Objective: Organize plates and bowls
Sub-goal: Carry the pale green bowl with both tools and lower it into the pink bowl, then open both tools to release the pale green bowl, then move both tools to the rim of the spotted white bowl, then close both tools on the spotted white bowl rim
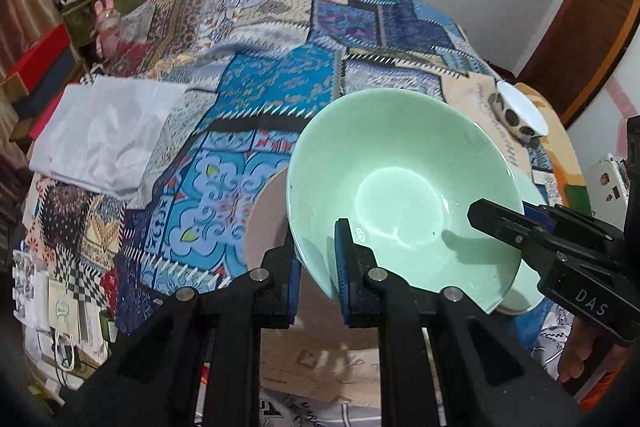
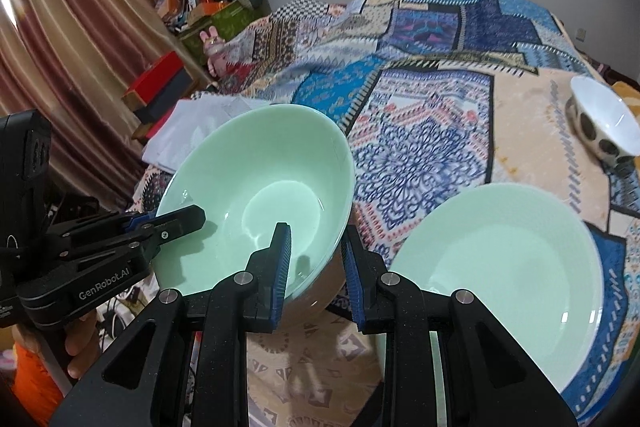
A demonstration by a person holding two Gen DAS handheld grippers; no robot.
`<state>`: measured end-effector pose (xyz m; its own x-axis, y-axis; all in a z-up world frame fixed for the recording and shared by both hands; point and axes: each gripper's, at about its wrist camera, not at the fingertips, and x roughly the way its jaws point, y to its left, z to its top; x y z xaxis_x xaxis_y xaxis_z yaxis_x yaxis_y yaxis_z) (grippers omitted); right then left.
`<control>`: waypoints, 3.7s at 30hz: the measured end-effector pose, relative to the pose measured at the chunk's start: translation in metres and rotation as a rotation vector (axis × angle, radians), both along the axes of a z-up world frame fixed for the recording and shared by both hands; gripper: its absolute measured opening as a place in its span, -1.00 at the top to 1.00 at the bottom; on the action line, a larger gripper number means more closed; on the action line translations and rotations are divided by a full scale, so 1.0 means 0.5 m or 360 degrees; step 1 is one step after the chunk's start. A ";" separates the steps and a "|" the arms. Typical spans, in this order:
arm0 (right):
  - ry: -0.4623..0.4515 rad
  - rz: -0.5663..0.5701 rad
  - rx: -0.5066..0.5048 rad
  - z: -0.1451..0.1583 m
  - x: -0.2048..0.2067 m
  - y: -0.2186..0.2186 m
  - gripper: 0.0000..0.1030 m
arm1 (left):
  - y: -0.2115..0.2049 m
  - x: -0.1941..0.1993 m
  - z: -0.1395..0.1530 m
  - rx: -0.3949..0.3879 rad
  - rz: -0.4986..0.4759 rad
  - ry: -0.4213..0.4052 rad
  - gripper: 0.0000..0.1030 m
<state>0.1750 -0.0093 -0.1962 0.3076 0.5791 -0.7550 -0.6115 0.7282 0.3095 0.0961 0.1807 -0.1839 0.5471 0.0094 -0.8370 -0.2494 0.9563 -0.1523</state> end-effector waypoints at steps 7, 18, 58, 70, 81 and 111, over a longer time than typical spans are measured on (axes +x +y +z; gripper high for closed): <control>0.0068 0.0031 -0.0041 -0.034 -0.006 0.020 0.54 | 0.020 -0.006 -0.050 -0.0025 0.0020 0.0086 0.71; 0.0104 0.0056 -0.0068 -0.053 -0.003 0.028 0.54 | 0.035 -0.004 -0.081 -0.0061 0.0026 0.0119 0.71; -0.0222 -0.0115 0.0002 0.077 0.028 -0.161 -0.07 | -0.043 0.002 0.048 0.0260 0.0044 -0.0039 -0.42; -0.0366 -0.0363 -0.0047 0.135 0.121 -0.319 -0.22 | -0.162 0.120 0.131 0.0264 -0.0091 -0.0194 -0.74; -0.0370 -0.0551 -0.0156 0.123 0.215 -0.435 -0.23 | -0.301 0.282 0.136 0.0242 -0.0305 -0.0202 -0.75; -0.0013 -0.0660 -0.0164 -0.061 0.480 -0.510 0.62 | -0.435 0.594 -0.040 0.0073 -0.0518 -0.0002 -0.55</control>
